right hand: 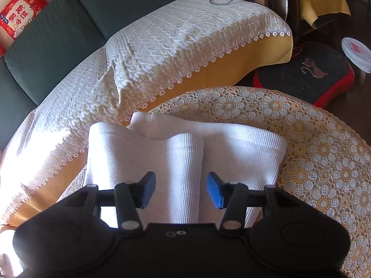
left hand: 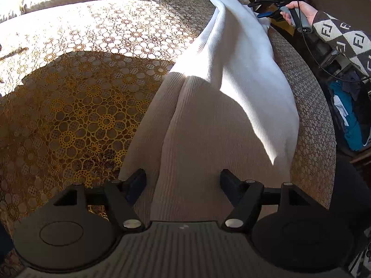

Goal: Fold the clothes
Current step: 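Pinch the folded sweater edge with the right gripper and straighten it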

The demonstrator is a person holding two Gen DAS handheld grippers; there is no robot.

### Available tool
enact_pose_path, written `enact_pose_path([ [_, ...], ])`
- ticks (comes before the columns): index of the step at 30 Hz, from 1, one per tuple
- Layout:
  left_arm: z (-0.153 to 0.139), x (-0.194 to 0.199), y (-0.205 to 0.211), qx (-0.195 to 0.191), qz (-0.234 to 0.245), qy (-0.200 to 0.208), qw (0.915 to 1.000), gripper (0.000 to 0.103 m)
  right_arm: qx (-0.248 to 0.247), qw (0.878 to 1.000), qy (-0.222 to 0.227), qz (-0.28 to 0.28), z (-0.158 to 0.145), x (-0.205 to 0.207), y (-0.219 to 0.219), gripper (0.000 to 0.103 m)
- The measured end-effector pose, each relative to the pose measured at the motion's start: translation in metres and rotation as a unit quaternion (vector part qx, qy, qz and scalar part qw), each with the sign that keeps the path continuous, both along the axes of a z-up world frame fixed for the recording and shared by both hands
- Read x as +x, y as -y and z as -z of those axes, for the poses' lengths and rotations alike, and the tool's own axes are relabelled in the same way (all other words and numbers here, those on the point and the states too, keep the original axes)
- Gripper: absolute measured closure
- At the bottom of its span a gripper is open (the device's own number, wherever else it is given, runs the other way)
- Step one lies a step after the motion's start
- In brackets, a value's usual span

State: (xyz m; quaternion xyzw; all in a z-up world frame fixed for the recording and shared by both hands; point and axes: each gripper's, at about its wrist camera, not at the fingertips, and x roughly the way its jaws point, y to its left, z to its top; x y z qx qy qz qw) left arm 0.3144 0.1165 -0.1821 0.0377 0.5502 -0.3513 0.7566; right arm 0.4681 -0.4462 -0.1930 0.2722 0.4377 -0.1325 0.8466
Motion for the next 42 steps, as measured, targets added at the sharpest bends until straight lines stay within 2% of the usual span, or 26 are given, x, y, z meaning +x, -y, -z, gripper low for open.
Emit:
enact_pose_path([
  [4, 0.0, -0.001, -0.001, -0.002, -0.003, 0.002, 1.0, 0.033, -0.018, 1.0, -0.009, -0.015, 0.008, 0.007, -0.008, 0.0],
  [7, 0.0, -0.001, 0.0, -0.001, -0.001, 0.004, 1.0, 0.033, -0.032, 0.999, 0.004, -0.016, 0.003, 0.003, -0.009, 0.0],
  [11, 0.001, -0.001, 0.0, -0.002, -0.001, 0.006, 1.0, 0.033, -0.059, 0.997, 0.038, -0.012, -0.02, -0.006, -0.001, 0.0],
  [14, 0.001, -0.002, 0.0, -0.001, -0.001, 0.008, 1.0, 0.033, -0.07, 0.996, 0.045, -0.008, -0.033, -0.012, 0.009, 0.0],
  [19, 0.0, -0.003, 0.005, 0.011, -0.001, 0.013, 0.9999, 0.033, -0.062, 0.997, 0.041, 0.014, -0.027, -0.025, 0.03, 0.0],
  [22, -0.001, -0.001, 0.011, 0.025, 0.004, 0.014, 0.9996, 0.033, -0.044, 0.998, 0.037, 0.033, -0.013, -0.031, 0.042, 0.0],
  [26, 0.0, 0.003, 0.017, 0.039, 0.011, 0.025, 0.9989, 0.033, -0.051, 0.998, 0.018, 0.041, 0.008, -0.032, 0.045, 0.0],
  [29, 0.001, 0.006, 0.019, 0.044, 0.013, 0.026, 0.9986, 0.033, -0.038, 0.998, 0.027, 0.043, 0.007, -0.034, 0.047, 0.0],
  [32, 0.001, 0.006, 0.021, 0.049, 0.018, 0.034, 0.998, 0.033, -0.03, 0.996, 0.063, 0.06, -0.009, -0.038, 0.056, 0.0],
  [34, 0.001, 0.006, 0.024, 0.051, 0.015, 0.041, 0.9978, 0.033, -0.017, 0.996, 0.059, 0.071, -0.006, -0.039, 0.065, 0.0],
  [36, 0.002, 0.006, 0.028, 0.054, 0.015, 0.051, 0.9971, 0.033, -0.021, 0.997, 0.041, 0.06, 0.003, -0.039, 0.064, 0.0],
  [38, 0.002, 0.006, 0.03, 0.055, 0.014, 0.053, 0.997, 0.032, -0.024, 0.997, 0.046, 0.051, 0.008, -0.043, 0.06, 0.0],
  [42, -0.002, 0.006, 0.03, 0.053, 0.013, 0.052, 0.9971, 0.032, 0.018, 0.998, 0.039, 0.036, 0.009, -0.049, 0.059, 0.0],
])
